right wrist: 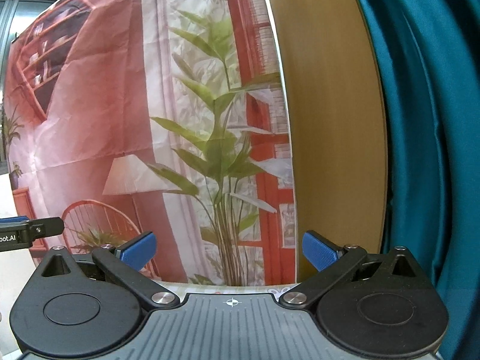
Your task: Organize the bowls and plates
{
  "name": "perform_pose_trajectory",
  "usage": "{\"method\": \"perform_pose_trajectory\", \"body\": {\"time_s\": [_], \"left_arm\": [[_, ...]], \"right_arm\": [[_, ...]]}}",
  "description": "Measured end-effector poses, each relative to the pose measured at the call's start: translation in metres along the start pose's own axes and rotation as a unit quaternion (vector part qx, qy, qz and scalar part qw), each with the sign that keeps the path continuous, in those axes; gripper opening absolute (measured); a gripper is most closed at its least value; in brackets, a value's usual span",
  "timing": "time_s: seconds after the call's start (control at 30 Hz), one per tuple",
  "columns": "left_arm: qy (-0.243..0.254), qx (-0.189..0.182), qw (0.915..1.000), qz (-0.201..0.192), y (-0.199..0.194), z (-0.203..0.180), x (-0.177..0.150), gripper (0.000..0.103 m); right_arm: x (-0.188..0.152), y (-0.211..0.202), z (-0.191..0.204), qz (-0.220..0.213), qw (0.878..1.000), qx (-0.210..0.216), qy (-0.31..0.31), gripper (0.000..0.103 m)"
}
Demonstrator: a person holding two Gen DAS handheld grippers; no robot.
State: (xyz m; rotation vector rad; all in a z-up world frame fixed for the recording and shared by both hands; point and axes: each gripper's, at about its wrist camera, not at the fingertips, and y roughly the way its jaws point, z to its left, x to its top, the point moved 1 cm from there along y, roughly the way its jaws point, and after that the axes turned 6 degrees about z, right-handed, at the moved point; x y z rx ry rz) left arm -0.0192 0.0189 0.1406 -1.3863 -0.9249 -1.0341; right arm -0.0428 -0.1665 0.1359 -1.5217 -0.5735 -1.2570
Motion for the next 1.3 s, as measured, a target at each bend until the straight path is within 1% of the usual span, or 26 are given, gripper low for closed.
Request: {"method": "perform_pose_trajectory", "body": {"time_s": [0.13, 1.3], "left_arm": [[-0.002, 0.005, 1.0000, 0.000, 0.0013, 0.0008, 0.0001, 0.087], [-0.010, 0.009, 0.9998, 0.013, 0.0067, 0.0057, -0.0049, 0.087]], "right_arm": [[-0.0005, -0.0023, 0.0011, -0.001, 1.000, -0.003, -0.003, 0.103], [-0.0012, 0.0019, -0.0013, 0.008, 1.000, -0.009, -0.004, 0.103]]}}
